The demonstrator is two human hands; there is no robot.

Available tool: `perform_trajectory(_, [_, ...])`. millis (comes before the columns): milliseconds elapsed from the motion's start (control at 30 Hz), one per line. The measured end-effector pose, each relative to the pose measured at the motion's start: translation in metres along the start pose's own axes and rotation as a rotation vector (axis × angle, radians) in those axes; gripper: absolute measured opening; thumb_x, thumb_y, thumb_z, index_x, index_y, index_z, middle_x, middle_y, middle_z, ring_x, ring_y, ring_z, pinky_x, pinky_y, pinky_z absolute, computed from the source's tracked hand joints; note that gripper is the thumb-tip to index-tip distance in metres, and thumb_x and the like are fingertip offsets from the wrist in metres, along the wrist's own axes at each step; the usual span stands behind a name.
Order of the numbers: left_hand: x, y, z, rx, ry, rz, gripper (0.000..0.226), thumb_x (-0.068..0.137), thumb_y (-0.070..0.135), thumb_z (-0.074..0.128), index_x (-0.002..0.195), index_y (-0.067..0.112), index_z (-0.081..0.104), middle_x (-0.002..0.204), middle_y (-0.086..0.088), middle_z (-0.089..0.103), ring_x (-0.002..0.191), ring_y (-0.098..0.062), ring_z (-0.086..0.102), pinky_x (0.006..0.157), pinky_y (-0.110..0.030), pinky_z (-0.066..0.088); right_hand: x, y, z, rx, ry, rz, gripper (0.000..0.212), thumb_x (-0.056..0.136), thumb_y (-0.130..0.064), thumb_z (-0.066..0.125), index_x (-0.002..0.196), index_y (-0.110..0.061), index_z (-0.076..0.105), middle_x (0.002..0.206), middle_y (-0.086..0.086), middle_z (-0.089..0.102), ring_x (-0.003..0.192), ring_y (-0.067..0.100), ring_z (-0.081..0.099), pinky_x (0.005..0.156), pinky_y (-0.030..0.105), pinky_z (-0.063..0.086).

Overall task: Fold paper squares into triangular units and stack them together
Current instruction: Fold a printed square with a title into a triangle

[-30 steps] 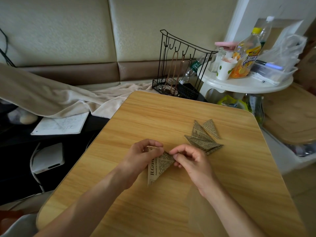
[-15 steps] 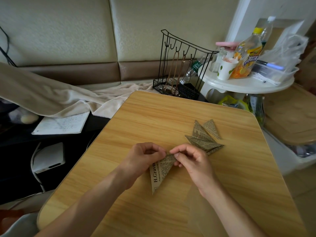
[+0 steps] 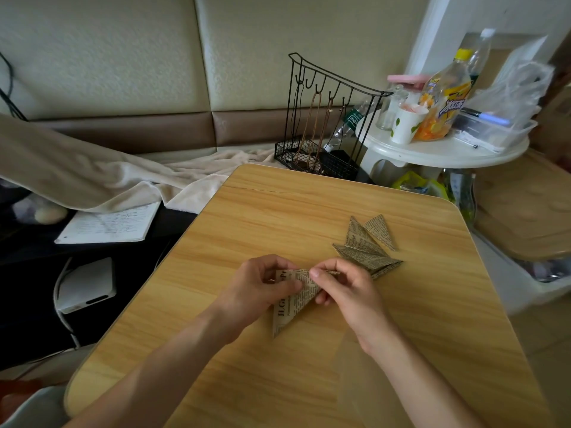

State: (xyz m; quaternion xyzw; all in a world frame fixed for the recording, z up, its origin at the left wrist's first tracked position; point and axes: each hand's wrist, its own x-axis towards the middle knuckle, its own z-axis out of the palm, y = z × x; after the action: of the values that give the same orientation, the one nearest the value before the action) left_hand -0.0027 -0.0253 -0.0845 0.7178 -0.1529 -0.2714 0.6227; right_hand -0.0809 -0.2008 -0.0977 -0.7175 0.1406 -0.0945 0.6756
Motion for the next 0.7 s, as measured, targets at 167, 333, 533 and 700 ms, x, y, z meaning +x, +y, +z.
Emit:
perform_trajectory(167, [0.0038, -0.0036, -0.0010, -0.093, 0.079, -0.083, 0.018, 0.098, 0.023, 0.068, 0.100, 0.007, 0.077, 0.101, -0.017, 0.076, 0.088, -0.020, 0.070, 0.080, -0.035, 0.056, 0.0005, -0.0012, -0.0010, 0.068, -0.002, 0.018, 0.009, 0.097, -0.011, 0.069, 0.097, -0.003, 0.073, 0.079, 0.005, 0.069, 0.068, 0.019, 0.065, 0.062, 0.026, 0.050])
perform_trajectory(333, [0.0063, -0.0032, 0.0018, -0.159, 0.142, -0.165, 0.020, 0.100, 0.027, 0.063, 0.095, 0.017, 0.080, 0.094, -0.009, 0.079, 0.083, -0.018, 0.072, 0.078, -0.037, 0.055, 0.0006, -0.0007, -0.0026, 0.066, -0.004, 0.025, 0.009, 0.097, -0.012, 0.069, 0.097, -0.004, 0.074, 0.080, 0.004, 0.070, 0.067, 0.020, 0.066, 0.061, 0.026, 0.051])
perform_trajectory(533, [0.0084, -0.0037, 0.0008, -0.212, 0.208, -0.198, 0.018, 0.099, 0.024, 0.066, 0.089, 0.019, 0.080, 0.093, -0.010, 0.079, 0.086, -0.022, 0.071, 0.085, -0.041, 0.056, 0.0005, -0.0029, -0.0018, 0.130, 0.015, 0.079, 0.011, 0.099, -0.009, 0.066, 0.104, -0.002, 0.073, 0.077, 0.011, 0.071, 0.063, 0.022, 0.071, 0.053, 0.024, 0.051])
perform_trajectory(700, [0.0081, -0.0034, 0.0010, -0.165, 0.208, -0.181, 0.019, 0.101, 0.025, 0.063, 0.093, 0.019, 0.079, 0.089, -0.007, 0.079, 0.082, -0.019, 0.071, 0.074, -0.034, 0.056, 0.0000, -0.0024, -0.0011, 0.128, 0.028, 0.084, 0.011, 0.101, -0.007, 0.063, 0.106, -0.001, 0.071, 0.080, 0.021, 0.074, 0.066, 0.026, 0.075, 0.052, 0.025, 0.053])
